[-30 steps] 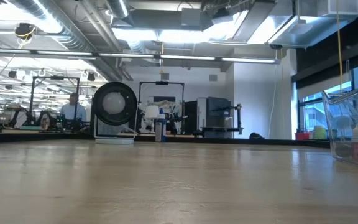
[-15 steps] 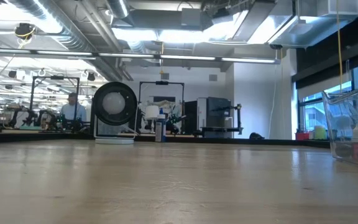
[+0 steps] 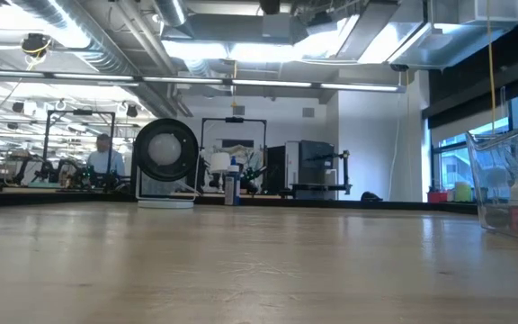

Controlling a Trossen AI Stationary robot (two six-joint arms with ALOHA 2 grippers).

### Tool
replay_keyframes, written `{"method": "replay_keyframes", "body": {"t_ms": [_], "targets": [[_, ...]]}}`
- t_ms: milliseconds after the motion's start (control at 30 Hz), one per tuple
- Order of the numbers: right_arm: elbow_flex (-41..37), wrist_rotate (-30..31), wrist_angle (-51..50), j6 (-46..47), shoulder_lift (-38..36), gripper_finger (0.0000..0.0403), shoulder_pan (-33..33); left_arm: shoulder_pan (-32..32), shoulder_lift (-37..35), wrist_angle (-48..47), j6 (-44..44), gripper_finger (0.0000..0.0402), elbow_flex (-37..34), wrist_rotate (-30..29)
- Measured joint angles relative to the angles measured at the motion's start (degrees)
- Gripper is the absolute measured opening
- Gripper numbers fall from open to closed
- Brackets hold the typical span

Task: Pick & Place food coloring
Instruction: Put the small pink food coloring bottle into the transparent bin

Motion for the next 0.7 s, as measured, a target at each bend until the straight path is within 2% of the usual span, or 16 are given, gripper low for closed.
{"method": "replay_keyframes", "body": {"t_ms": [167, 433, 567, 700], "targets": [[0.00, -0.33, -6.75, 3.56, -0.53, 0.0068, 0.68, -0.14, -0.86, -4.75, 0.03, 0.0145, -0.01, 0.08], [0.04, -7.13, -25.80, 17.56, -3.71, 0.0079, 2.81, -0.17, -4.50, -25.92, -2.26, 0.0174, -0.01, 0.08], [-0.15, -14.45, -36.28, 25.73, -3.82, 0.0071, 4.17, -0.17, -4.70, -32.61, -5.87, 0.0175, -0.01, 0.04], [-2.59, -23.02, -37.19, 31.82, -3.82, 0.0074, 5.55, -0.17, -4.65, -37.13, -9.50, 0.0172, -0.01, 0.20]]}}
